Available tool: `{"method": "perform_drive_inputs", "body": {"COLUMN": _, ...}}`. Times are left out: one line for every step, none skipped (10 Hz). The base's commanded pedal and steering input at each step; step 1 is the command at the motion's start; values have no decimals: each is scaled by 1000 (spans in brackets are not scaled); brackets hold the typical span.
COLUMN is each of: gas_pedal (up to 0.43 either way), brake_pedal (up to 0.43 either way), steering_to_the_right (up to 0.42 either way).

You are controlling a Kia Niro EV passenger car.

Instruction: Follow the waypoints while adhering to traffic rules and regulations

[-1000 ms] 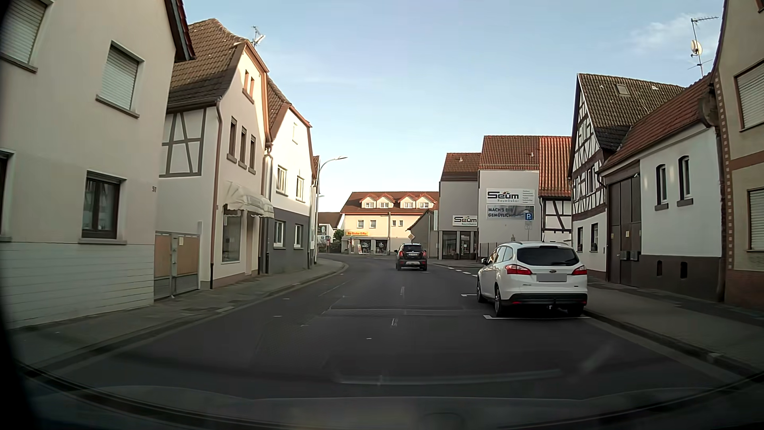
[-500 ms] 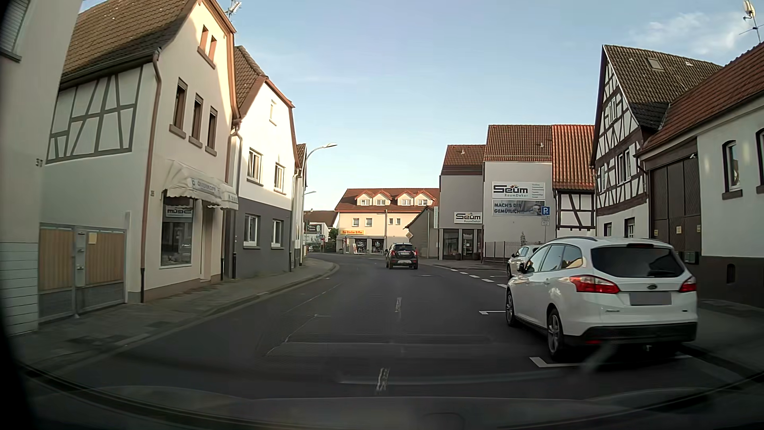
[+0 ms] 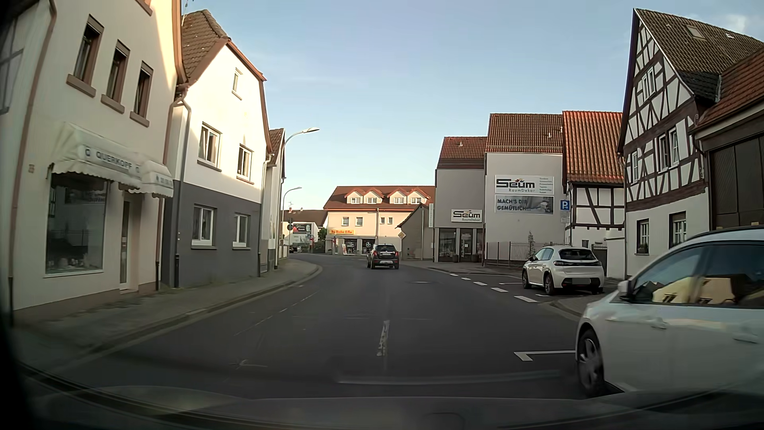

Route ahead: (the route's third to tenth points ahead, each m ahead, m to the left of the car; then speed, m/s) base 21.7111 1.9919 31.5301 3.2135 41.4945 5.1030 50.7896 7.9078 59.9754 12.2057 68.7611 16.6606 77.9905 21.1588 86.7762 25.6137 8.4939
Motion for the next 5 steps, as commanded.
{"method": "perform_drive_inputs", "body": {"gas_pedal": 138, "brake_pedal": 37, "steering_to_the_right": 29}}
{"method": "perform_drive_inputs", "body": {"gas_pedal": 130, "brake_pedal": 30, "steering_to_the_right": 27}}
{"method": "perform_drive_inputs", "body": {"gas_pedal": 130, "brake_pedal": 30, "steering_to_the_right": 26}}
{"method": "perform_drive_inputs", "body": {"gas_pedal": 130, "brake_pedal": 30, "steering_to_the_right": 26}}
{"method": "perform_drive_inputs", "body": {"gas_pedal": 118, "brake_pedal": 30, "steering_to_the_right": 25}}
